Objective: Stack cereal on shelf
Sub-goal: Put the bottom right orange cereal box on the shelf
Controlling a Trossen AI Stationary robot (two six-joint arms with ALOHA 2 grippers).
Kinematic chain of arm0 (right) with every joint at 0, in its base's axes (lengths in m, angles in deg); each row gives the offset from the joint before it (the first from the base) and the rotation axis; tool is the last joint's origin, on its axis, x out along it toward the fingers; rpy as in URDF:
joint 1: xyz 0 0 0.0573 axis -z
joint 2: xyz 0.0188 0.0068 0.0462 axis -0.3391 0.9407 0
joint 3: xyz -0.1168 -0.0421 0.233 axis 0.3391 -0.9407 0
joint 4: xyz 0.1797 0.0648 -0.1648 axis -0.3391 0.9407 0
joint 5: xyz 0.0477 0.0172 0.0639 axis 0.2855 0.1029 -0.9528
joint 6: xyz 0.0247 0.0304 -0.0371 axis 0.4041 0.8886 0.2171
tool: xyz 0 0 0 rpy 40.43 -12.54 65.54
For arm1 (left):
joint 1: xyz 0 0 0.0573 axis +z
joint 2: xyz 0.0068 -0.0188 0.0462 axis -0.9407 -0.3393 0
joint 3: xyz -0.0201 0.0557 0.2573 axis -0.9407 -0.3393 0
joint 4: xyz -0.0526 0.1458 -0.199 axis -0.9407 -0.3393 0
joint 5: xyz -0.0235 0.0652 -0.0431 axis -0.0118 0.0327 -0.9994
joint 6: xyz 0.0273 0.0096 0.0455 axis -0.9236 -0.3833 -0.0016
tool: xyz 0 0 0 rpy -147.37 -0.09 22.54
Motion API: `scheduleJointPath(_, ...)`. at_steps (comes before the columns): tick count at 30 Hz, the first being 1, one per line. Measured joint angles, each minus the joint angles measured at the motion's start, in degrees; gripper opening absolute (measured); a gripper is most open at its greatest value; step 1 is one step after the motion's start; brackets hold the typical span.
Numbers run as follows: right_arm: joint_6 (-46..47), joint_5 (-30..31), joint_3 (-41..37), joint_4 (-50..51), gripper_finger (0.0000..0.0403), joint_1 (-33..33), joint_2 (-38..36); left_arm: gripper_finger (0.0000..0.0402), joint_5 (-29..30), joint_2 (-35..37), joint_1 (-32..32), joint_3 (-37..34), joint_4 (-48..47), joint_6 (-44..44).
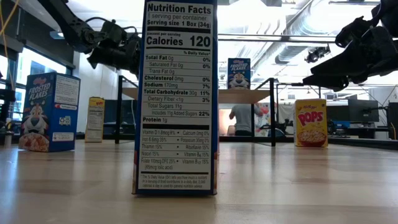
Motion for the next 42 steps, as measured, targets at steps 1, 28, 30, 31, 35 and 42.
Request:
scheduleJointPath(1,0.0,-0.05,0.0,0.0,0.0271,0.0,0.0,0.0166,0.0,0.0,0.0,0.0,0.0,-0.61)
scheduleJointPath(28,0.0,-0.12,0.04,0.05,0.0271,0.0,0.0,0.0166,3.81,-0.1,2.49,0.02,2.66,-5.53)
scheduleJointPath(30,-0.01,-0.12,0.04,0.06,0.0271,0.0,0.0,0.0166,3.8,-0.66,2.88,0.02,2.88,-5.14)
scheduleJointPath(31,0.0,-0.12,0.04,0.07,0.0271,0.0,0.0,0.0166,3.77,-0.95,3.07,0.02,2.82,-4.9)
scheduleJointPath(35,-0.02,-0.12,0.04,0.07,0.0271,0.0,0.0,0.0166,2.86,-2.54,3.43,0.02,2.89,-4.52)
scheduleJointPath(42,0.0,-0.12,0.04,0.09,0.0271,0.0,0.01,0.0166,2.04,-5.8,3.43,1.11,3.26,-4.52)
